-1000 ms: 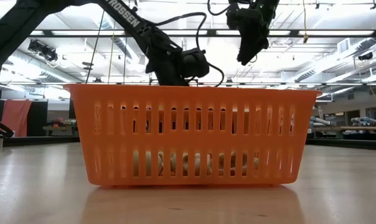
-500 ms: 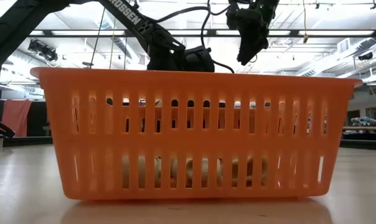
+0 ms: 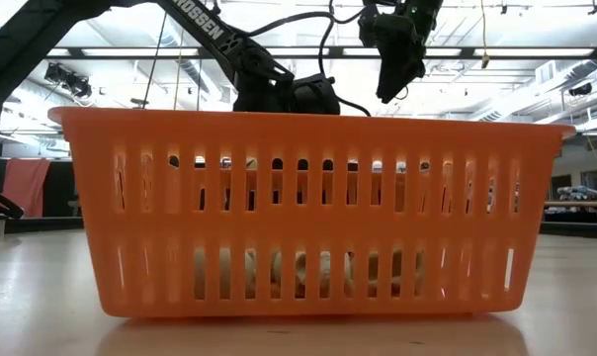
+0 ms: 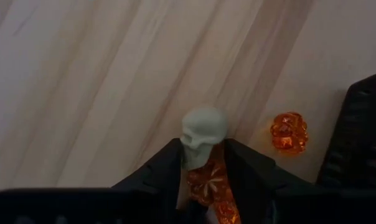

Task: Sort Halloween decoration
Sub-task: Put the white skull toy into the orange bin

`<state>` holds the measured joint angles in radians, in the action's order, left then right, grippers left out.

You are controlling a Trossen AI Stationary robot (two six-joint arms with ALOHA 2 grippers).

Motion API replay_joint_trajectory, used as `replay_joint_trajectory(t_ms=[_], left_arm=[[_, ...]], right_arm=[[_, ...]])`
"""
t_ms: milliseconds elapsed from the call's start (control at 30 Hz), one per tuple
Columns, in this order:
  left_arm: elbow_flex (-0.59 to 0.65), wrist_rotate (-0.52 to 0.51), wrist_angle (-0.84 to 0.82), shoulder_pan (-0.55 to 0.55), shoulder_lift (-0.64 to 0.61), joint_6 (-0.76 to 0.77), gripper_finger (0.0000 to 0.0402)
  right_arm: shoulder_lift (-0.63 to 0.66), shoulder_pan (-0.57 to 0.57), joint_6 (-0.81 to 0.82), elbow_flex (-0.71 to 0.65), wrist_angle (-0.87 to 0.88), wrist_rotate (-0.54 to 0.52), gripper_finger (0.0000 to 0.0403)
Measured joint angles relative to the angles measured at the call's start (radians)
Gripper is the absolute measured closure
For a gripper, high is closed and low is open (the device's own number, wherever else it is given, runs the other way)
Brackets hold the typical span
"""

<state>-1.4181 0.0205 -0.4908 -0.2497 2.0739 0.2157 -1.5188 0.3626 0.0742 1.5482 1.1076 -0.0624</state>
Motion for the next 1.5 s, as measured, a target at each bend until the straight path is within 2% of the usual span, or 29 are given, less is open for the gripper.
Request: replay_joint_trajectory(t_ms=[600, 1000, 1167, 1300, 1500], left_arm=[[-0.019, -0.001, -0.038, -0.001, 0.000, -0.001, 0.0353], [-0.163, 0.000, -0.183, -0.038, -0.001, -0.090, 0.0382], [-0.191, 0.068, -0.201, -0.057, -0.002, -0.100, 0.0370], [-0.194, 0.084, -0.205, -0.063, -0.002, -0.107, 0.0353], [-0.194, 0.151, -0.204, -0.069, -0.002, -0.103, 0.0290]], right_arm=[[0.000, 0.000, 0.001, 0.000, 0.000, 0.000, 0.0237], [0.000, 0.000, 0.000, 0.000, 0.001, 0.000, 0.0237], [0.000, 0.000, 0.001, 0.000, 0.001, 0.000, 0.0237], [0.000, 0.000, 0.001, 0.000, 0.001, 0.000, 0.0237], [0.000, 0.000, 0.001, 0.000, -0.001, 0.000, 0.0237]])
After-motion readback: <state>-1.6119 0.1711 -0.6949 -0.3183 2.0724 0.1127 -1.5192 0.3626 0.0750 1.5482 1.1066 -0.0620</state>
